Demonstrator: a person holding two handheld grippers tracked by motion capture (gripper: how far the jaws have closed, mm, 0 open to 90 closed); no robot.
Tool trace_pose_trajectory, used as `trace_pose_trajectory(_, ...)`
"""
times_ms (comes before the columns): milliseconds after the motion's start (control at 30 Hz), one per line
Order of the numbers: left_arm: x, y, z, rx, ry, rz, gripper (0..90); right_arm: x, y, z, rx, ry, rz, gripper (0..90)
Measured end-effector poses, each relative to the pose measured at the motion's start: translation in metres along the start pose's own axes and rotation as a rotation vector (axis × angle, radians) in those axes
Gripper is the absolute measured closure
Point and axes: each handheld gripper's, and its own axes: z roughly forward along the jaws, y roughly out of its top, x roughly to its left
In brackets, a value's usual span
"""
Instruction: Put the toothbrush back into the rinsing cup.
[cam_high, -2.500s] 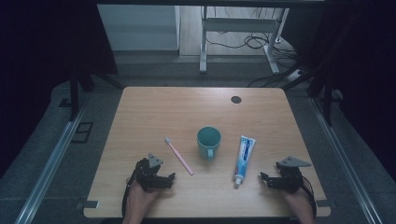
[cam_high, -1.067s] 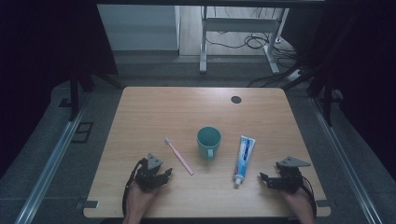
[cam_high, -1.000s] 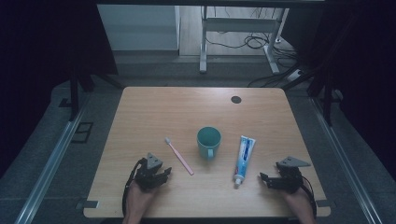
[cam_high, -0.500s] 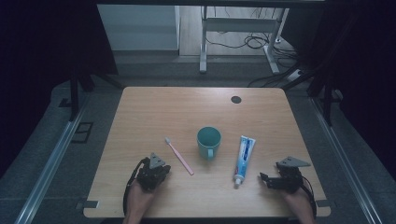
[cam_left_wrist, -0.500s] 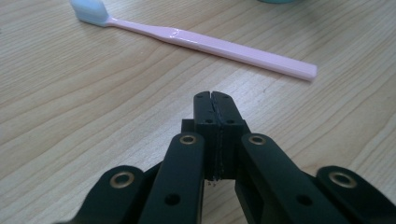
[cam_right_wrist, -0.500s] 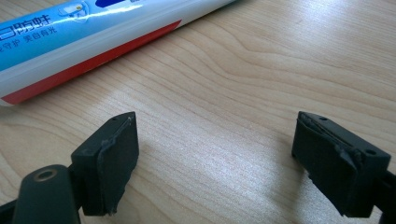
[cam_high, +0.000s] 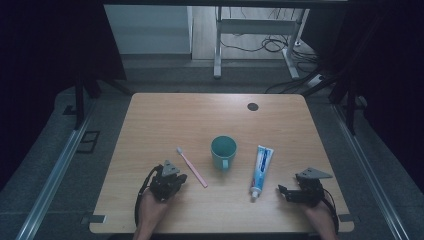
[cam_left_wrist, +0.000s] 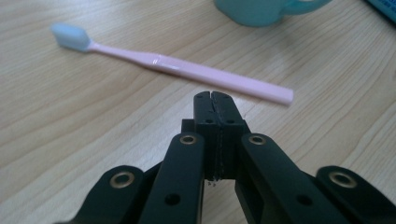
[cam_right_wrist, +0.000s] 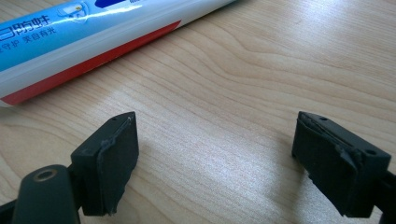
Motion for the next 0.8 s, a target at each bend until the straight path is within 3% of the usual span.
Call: trace_pose_trajectory(800,-0.02,0.036,0.041,0.026,-0.078,0.06,89.5,0.0,0.0,0.0,0.002,0.001,0.002,14.6)
